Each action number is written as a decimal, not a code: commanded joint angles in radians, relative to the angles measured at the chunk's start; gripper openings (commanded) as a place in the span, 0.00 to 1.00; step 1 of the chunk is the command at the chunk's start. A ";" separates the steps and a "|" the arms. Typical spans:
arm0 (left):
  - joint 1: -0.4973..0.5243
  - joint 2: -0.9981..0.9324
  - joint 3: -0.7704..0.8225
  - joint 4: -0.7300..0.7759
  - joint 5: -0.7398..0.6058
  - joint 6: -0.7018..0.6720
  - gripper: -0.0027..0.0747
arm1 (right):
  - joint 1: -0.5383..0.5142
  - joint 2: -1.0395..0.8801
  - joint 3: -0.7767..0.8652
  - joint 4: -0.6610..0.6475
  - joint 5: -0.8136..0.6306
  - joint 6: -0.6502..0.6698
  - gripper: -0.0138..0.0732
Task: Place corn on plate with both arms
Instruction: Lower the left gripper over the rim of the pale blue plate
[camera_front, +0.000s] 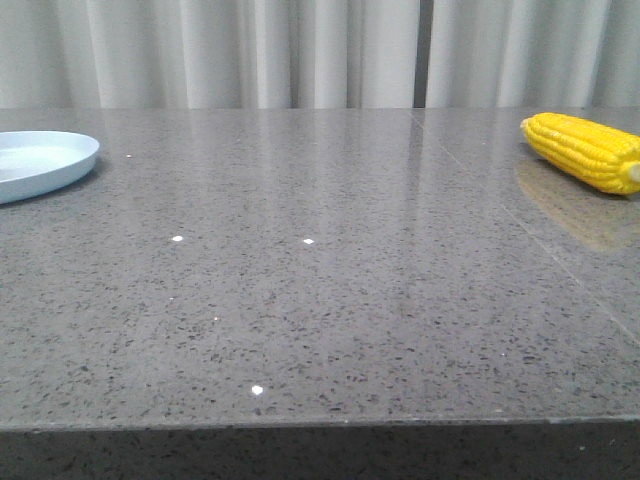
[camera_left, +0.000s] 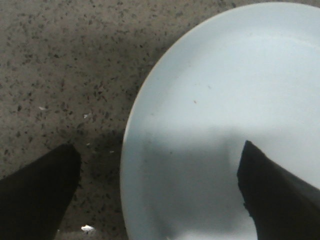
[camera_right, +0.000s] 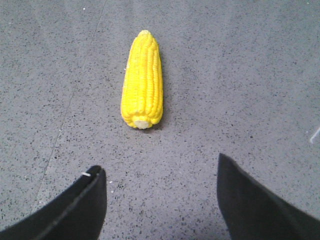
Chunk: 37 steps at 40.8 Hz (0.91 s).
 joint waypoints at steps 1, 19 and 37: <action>0.002 -0.031 -0.033 -0.030 -0.041 0.002 0.79 | -0.002 0.006 -0.027 -0.013 -0.064 -0.003 0.73; 0.002 -0.029 -0.033 -0.037 -0.015 0.002 0.01 | -0.002 0.006 -0.027 -0.013 -0.064 -0.003 0.73; -0.091 -0.130 -0.033 -0.185 0.038 0.074 0.01 | -0.002 0.006 -0.027 -0.013 -0.064 -0.003 0.73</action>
